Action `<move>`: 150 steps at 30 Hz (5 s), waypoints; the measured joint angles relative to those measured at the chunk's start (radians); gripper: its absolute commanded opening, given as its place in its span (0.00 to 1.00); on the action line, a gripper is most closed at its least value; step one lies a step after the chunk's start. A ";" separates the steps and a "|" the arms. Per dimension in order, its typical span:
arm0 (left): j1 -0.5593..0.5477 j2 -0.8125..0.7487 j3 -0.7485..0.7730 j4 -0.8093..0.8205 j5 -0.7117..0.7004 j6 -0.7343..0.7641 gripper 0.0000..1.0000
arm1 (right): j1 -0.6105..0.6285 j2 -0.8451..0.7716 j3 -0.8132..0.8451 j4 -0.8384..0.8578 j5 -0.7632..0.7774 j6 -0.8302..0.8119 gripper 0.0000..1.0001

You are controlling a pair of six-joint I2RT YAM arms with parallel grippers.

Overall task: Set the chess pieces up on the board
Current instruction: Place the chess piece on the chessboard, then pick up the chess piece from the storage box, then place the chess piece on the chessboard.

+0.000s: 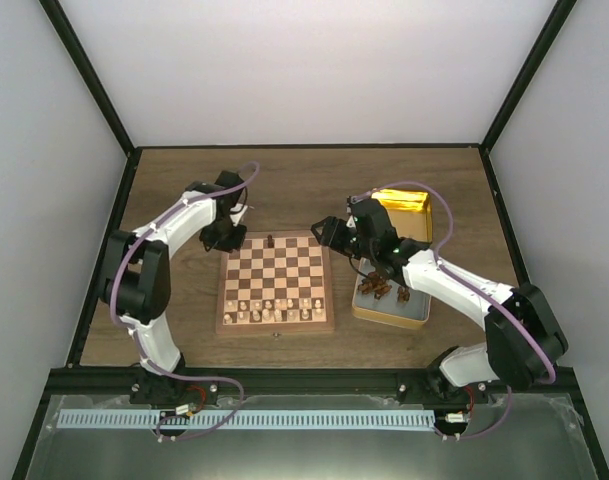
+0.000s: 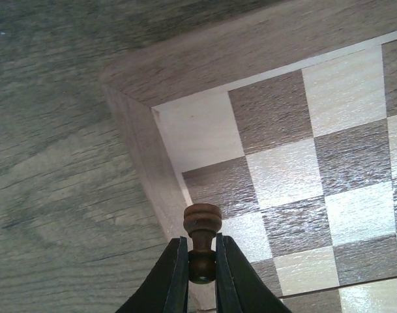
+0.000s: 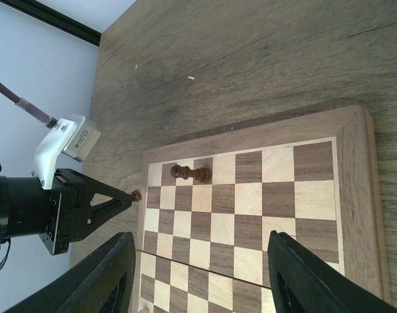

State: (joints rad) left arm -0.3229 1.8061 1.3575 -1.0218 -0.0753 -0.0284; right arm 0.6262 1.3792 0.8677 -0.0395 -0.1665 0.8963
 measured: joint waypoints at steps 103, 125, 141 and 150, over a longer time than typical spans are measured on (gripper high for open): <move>0.049 -0.671 -0.486 0.774 0.214 -0.177 0.55 | -0.182 0.048 -0.127 -0.460 0.184 -0.229 0.09; 0.049 -0.727 -0.504 0.799 0.211 -0.181 0.60 | -0.148 -0.044 0.021 -0.472 0.175 -0.266 0.11; 0.049 -0.756 -0.522 0.803 0.173 -0.201 0.60 | 0.023 0.444 0.445 -0.426 0.164 -0.343 0.13; 0.049 -0.756 -0.522 0.803 0.174 -0.201 0.60 | 0.032 0.544 0.527 -0.441 0.183 -0.365 0.14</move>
State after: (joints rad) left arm -0.2737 1.0504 0.8352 -0.2184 0.0982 -0.2298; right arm 0.6582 1.9232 1.3945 -0.4805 0.0166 0.5316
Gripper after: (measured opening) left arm 0.602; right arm 0.141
